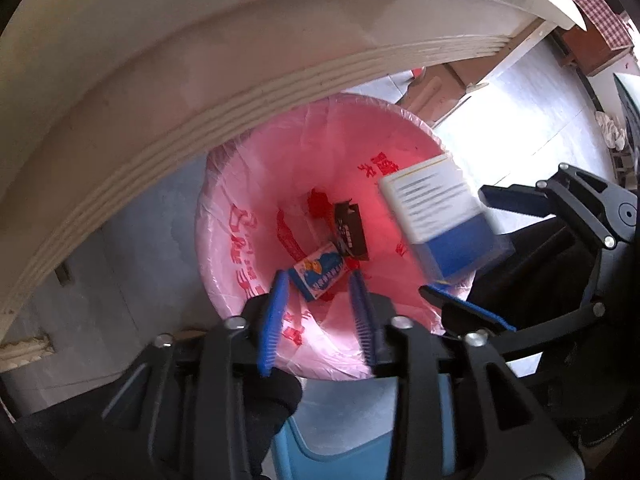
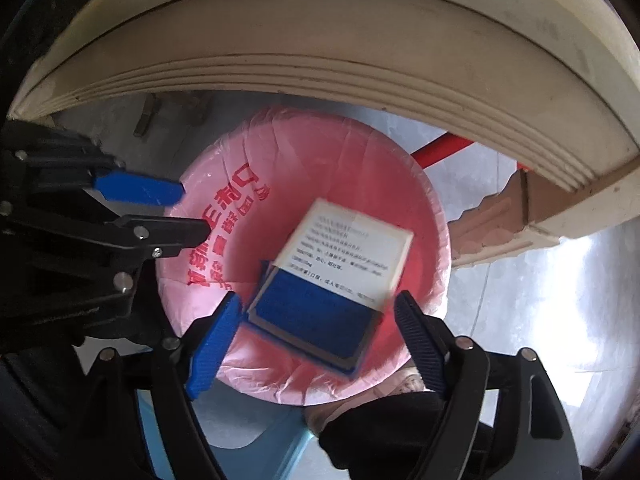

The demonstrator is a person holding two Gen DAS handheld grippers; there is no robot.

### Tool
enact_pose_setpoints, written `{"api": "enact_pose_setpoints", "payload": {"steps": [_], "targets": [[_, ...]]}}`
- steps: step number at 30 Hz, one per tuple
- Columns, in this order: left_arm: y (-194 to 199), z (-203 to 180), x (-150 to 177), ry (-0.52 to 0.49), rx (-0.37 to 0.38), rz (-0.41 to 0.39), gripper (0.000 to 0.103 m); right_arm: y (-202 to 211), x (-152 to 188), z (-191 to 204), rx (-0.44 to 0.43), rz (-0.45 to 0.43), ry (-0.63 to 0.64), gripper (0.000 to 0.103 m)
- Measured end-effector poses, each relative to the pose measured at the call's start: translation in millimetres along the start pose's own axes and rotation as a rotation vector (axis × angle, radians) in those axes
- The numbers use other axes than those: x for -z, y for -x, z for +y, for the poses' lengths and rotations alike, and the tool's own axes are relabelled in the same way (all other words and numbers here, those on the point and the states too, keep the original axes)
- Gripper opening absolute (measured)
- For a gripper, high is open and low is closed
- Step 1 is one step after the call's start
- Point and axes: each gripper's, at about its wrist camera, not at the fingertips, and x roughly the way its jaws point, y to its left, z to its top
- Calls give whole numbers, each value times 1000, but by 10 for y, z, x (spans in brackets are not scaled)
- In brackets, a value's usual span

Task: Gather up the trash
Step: 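Open both tools to drop the red cube and card box into the bin, then raise both tools from the bin back over the table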

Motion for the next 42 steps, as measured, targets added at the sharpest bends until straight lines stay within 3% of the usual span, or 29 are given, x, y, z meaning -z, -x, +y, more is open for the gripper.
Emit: {"api": "enact_pose_setpoints", "payload": {"steps": [1,14,22,27,32,38,42], "targets": [[5,10,-5,5,4,-4,50,-2,2,12,7,-2,8,85],[28,90,8,37,-6,-12,55,0,5,-33,-12,12,-22,85],[163,13,78,5,-55,-34,59,139,27,-41,-33,-20,-45,85],[534,-32,183,9,-48,-96,69,501,61,-6,-61,-103,-57,85],[1126,50,292,56,-30,-175,80,1129,107,56,-80,-268,-64,91],[1852,118,262,72,-151,-270,86,1867,66,-64,-101,-425,-108,96],[2253,140,152,71,-180,-341,86,2261,-47,-170,-89,-513,-115,96]]}}
